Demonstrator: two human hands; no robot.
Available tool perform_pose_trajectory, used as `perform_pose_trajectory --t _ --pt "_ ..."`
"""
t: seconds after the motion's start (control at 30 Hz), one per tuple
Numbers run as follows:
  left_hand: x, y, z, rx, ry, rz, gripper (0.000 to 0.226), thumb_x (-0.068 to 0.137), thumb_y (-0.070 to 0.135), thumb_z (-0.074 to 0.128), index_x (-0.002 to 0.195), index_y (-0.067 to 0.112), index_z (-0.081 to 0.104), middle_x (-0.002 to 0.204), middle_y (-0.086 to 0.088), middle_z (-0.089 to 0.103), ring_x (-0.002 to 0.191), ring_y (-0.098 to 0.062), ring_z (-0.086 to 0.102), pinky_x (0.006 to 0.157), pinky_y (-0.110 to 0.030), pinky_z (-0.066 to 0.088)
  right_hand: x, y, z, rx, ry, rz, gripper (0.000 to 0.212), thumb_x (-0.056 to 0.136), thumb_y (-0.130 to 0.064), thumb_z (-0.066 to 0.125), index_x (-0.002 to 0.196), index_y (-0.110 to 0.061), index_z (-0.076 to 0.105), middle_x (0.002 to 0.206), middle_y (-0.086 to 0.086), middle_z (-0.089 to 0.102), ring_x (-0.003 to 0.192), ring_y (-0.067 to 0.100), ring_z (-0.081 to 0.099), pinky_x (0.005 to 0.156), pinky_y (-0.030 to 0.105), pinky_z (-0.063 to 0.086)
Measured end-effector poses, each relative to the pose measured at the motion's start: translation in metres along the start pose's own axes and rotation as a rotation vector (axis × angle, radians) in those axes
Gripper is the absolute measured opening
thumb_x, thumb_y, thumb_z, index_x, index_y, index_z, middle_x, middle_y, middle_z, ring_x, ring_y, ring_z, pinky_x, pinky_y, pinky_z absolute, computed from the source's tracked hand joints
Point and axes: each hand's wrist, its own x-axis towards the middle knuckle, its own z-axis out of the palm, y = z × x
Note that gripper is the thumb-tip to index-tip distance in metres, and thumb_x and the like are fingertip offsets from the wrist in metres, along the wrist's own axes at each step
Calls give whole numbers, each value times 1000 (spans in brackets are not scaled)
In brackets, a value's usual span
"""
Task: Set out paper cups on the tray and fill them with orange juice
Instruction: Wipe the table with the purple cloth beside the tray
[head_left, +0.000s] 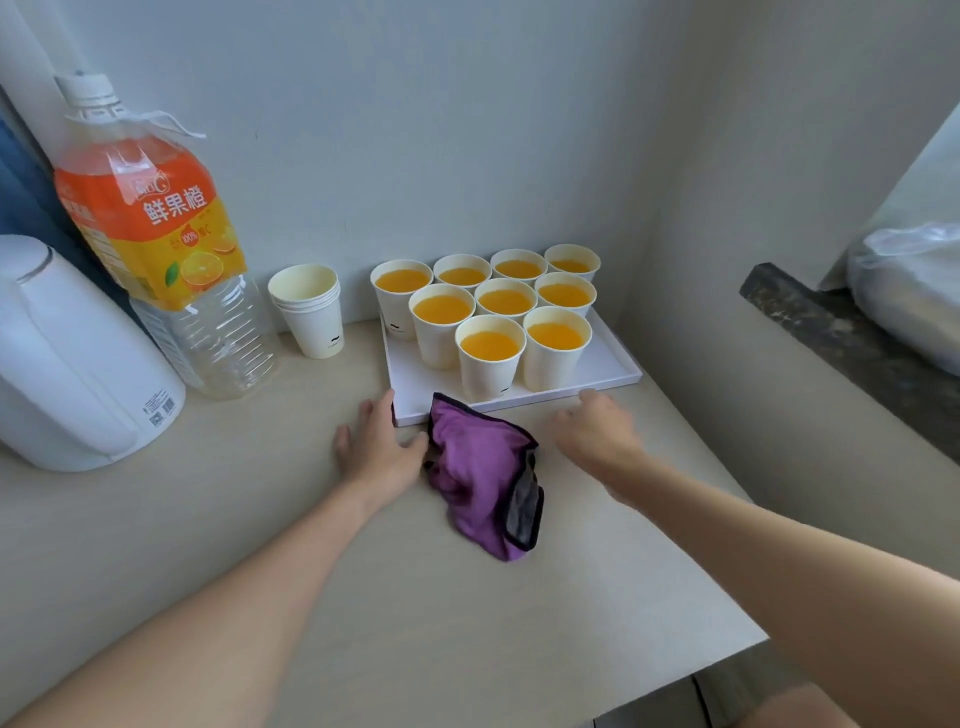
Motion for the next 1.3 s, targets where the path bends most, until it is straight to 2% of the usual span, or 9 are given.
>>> perform_pose_trajectory --t 0.13,0.2,0.27,0.33,0.47,0.77,1.0,1.17,1.3 --pt "5 1 0 -68 -16 -71 68 93 34 60 156 27 35 155 3 44 148 -21 35 126 -38 -1 21 17 -7 73 -75 -7 64 96 -33 47 152 -9 26 159 11 27 144 29 28 115 50 31" --pt "4 6 -2 -111 -38 -110 77 83 45 55 156 30 34 157 6 43 152 -23 28 125 -36 -2 25 20 -5 20 -99 -37 69 99 -33 44 157 -15 12 166 4 7 151 23 10 121 48 18" --pt "3 9 -2 -125 -51 -145 82 78 46 49 157 32 32 160 7 39 155 -26 17 125 -34 -3 28 21 -1 -76 -87 -57 66 101 -34 40 158 -20 10 166 2 -1 152 21 4 121 46 12" --pt "2 10 -1 -117 -48 -160 85 76 46 46 158 33 29 162 7 35 156 -26 11 126 -34 -3 29 21 3 -152 -67 -70 63 101 -35 38 157 -23 13 166 1 -2 152 20 4 119 47 12" --pt "1 13 2 -69 -43 -184 71 94 35 47 161 31 23 168 7 21 158 -25 3 126 -35 -4 34 23 4 -258 -56 -91 60 101 -41 35 156 -27 18 164 3 3 152 22 5 119 52 11" --pt "0 19 3 46 -59 -167 67 101 25 42 163 31 17 173 -1 5 158 -10 -6 125 -30 -10 44 31 0 -324 -97 -132 63 101 -45 35 157 -29 11 165 3 -2 152 24 2 120 54 2" --pt "3 19 7 118 -54 -163 64 103 34 35 163 30 14 173 0 7 157 -3 -7 125 -33 -12 47 29 -4 -319 -118 -159 65 100 -45 37 157 -26 13 162 5 2 151 26 9 121 51 0" --pt "10 13 12 144 40 -144 53 109 31 26 161 28 23 169 2 24 157 -7 11 125 -38 -3 46 32 -3 -312 -128 -186 66 100 -44 38 157 -25 11 161 7 2 150 26 11 121 45 1" --pt "13 8 17 132 107 -131 49 109 27 30 158 27 30 165 0 31 155 -10 20 124 -39 -1 50 32 1 -314 -134 -182 68 99 -47 39 157 -26 10 161 8 0 150 28 15 121 48 1"
